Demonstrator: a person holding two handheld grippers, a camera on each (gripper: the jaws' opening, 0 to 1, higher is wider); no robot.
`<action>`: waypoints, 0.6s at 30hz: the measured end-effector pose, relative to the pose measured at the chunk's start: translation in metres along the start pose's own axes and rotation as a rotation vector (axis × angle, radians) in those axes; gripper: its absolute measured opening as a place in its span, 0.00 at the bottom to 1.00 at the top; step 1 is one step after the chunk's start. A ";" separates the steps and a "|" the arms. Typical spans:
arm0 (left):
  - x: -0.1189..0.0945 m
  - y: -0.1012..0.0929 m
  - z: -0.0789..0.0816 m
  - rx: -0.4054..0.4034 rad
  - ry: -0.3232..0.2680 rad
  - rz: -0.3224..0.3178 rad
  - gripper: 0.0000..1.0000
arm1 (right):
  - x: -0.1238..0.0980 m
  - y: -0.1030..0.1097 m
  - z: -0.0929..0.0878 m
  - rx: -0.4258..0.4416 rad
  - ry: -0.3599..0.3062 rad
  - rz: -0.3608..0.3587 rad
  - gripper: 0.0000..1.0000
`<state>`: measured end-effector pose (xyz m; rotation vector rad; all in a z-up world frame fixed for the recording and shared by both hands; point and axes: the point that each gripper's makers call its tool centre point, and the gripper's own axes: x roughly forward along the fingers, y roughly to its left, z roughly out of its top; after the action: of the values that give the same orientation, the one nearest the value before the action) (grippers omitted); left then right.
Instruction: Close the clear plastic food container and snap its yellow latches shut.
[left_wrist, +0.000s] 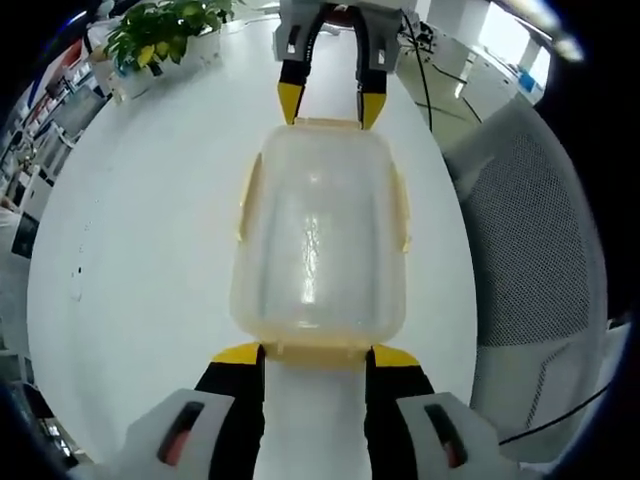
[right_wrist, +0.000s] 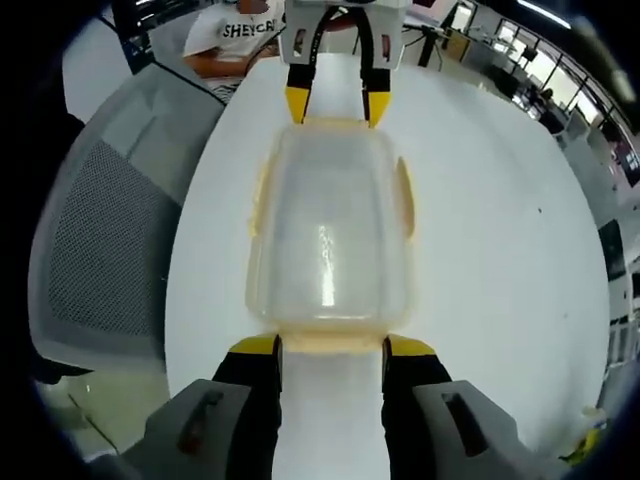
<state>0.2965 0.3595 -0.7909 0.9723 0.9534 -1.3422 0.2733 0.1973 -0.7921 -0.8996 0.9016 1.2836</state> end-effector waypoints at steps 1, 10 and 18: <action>0.000 0.000 0.000 0.000 0.002 0.002 0.33 | 0.000 0.000 0.000 -0.003 -0.003 -0.004 0.36; 0.001 -0.001 -0.001 0.029 0.002 0.027 0.34 | 0.002 -0.001 -0.002 -0.017 -0.065 -0.017 0.38; 0.003 -0.001 0.000 0.023 -0.009 0.034 0.35 | 0.000 -0.003 -0.004 0.022 -0.076 -0.001 0.38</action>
<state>0.2957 0.3583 -0.7934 0.9952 0.9120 -1.3307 0.2756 0.1932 -0.7940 -0.8281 0.8543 1.2963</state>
